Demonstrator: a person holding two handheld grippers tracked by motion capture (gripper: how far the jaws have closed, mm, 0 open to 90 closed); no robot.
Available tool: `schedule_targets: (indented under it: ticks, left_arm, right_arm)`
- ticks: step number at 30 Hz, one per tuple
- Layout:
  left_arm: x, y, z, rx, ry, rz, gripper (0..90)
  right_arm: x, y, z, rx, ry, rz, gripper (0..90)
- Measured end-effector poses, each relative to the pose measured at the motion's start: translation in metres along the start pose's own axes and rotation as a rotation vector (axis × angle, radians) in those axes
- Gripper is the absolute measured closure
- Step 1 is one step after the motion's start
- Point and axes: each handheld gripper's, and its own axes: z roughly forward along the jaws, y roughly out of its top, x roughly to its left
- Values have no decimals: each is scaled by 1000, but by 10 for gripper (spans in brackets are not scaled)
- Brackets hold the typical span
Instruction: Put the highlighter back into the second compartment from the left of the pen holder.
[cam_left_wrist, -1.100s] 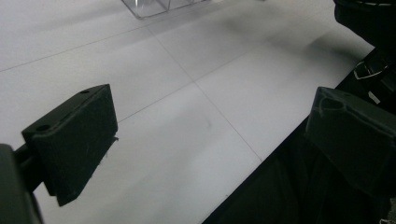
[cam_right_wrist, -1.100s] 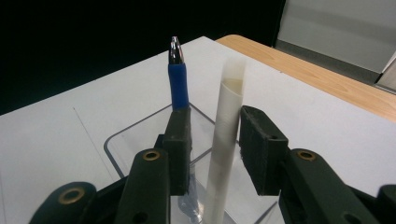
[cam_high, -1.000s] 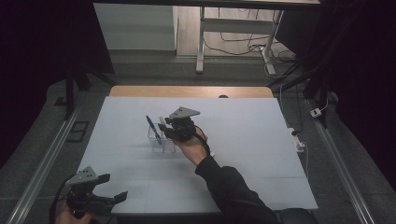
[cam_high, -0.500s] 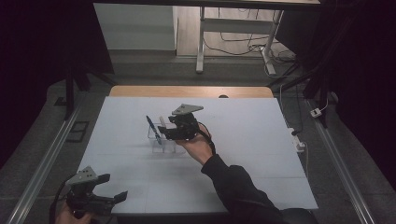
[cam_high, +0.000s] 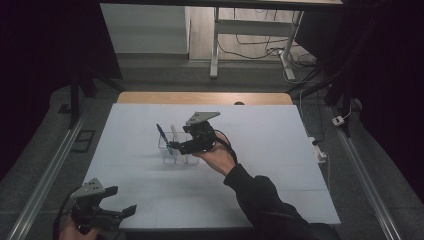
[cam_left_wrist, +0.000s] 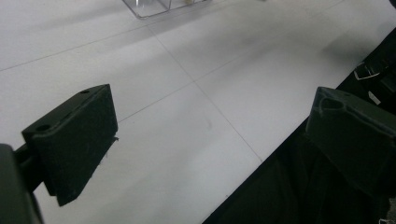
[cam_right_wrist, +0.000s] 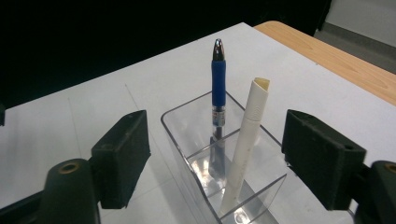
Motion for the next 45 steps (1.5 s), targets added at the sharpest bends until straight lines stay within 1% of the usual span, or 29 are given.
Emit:
schedule_targets:
  ticks: [2,9,10,11,15,17,21,26,29,33,36,40,45]
  left_arm:
    - [0,0,0,0,-1,0,21]
    - [0,0,0,0,-2,-1,21]
    - [0,0,0,0,-1,-1,21]
    - [0,0,0,0,-2,-1,21]
    - [0,0,0,0,-1,0,21]
    - [0,0,0,0,-1,-1,21]
    - [0,0,0,-1,-2,-1,21]
    - [0,0,0,-1,-2,-1,21]
    - [0,0,0,-1,-2,0,21]
    - [0,0,0,0,-2,0,21]
    - [0,0,0,0,-2,0,21]
    - [0,0,0,-1,-2,0,21]
    - [0,0,0,0,-1,-1,21]
  right_arm:
    - [-1,1,-3,1,10,-1,202]
    - [-7,3,-11,-12,22,4,163]
    - [-7,3,-13,-9,24,8,158]
    - [-8,3,-14,-7,23,3,155]
    - [-10,5,-19,-1,29,-28,125]
    - [-12,5,-21,3,24,-42,113]
    - [-16,5,-25,16,23,-39,94]
    - [-17,3,-31,37,25,-31,54]
    - [-16,1,-35,47,23,-32,23]
    - [-15,0,-39,68,19,-37,8]
    - [-16,-3,-42,82,10,-42,1]
    - [-18,-8,-48,97,-3,-35,0]
    - [-20,-15,-55,96,-26,-28,0]
